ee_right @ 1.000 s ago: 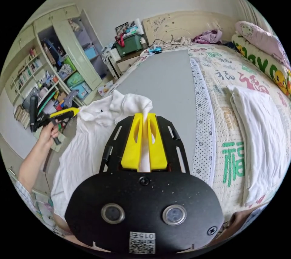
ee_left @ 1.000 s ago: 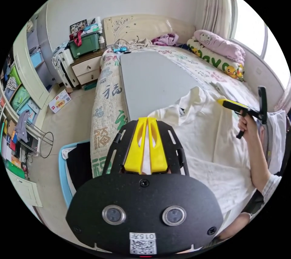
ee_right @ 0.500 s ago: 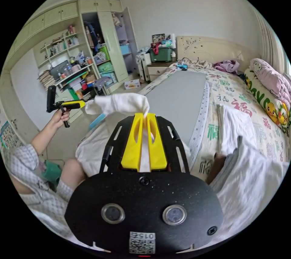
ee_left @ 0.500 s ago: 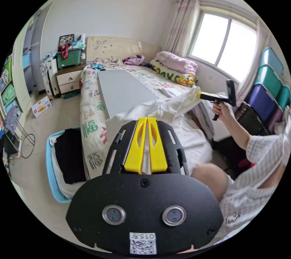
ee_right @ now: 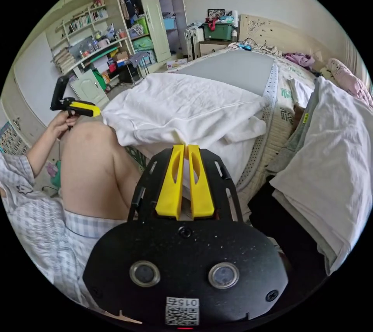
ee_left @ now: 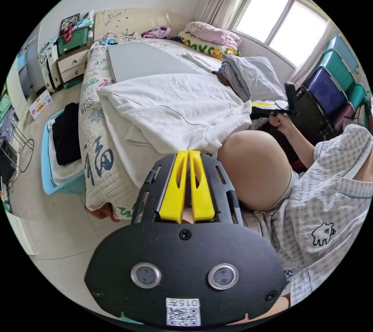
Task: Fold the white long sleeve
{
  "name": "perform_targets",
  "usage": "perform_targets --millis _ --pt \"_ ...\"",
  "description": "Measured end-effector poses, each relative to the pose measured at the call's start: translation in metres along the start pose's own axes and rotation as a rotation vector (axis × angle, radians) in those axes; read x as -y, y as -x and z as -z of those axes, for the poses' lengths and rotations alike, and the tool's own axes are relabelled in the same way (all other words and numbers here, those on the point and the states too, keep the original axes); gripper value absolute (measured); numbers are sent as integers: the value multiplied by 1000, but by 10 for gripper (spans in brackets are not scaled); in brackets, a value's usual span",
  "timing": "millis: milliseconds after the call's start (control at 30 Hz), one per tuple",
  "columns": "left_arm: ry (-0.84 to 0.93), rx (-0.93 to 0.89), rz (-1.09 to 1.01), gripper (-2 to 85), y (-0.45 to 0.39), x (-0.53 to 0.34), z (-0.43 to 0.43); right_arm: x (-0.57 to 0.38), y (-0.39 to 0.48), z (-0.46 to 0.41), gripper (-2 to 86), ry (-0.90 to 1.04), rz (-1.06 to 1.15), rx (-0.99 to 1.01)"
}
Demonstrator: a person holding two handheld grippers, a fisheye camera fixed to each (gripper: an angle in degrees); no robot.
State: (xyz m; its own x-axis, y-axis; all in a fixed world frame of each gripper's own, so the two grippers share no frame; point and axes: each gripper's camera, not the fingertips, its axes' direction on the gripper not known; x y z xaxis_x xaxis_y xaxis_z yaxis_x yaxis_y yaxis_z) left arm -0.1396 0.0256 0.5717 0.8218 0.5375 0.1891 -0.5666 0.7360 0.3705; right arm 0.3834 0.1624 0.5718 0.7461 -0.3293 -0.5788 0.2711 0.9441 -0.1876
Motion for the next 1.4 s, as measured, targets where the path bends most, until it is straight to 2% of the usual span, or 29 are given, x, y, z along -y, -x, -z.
perform_targets --millis 100,167,333,567,667,833,933,1000,1167,1300,1400 --pt "110 49 6 -3 1 5 -25 -2 3 -26 5 116 -5 -77" --pt "149 57 29 -4 4 8 -33 -4 7 -32 7 121 3 -106" --pt "219 50 58 -5 14 13 -33 -6 -20 -16 26 87 -114 50" --pt "265 34 112 -7 37 -6 -24 -12 -35 2 25 134 -167 51" --pt "175 26 148 -7 46 -12 1 -14 -44 47 12 55 -192 -52" --pt "-211 144 251 -3 54 -24 77 -9 -69 168 10 -198 -276 -225" --pt "-399 147 312 8 63 -32 106 7 -74 216 20 -347 -260 -224" --pt "-457 121 356 25 75 -32 113 23 -81 224 33 -393 -254 -192" --pt "-492 50 500 72 127 -19 105 81 -130 174 77 -354 -299 -11" --pt "-493 -35 646 84 190 -4 86 122 -199 97 108 -254 -446 125" --pt "-461 -5 713 85 231 8 71 145 -234 50 122 -167 -499 122"
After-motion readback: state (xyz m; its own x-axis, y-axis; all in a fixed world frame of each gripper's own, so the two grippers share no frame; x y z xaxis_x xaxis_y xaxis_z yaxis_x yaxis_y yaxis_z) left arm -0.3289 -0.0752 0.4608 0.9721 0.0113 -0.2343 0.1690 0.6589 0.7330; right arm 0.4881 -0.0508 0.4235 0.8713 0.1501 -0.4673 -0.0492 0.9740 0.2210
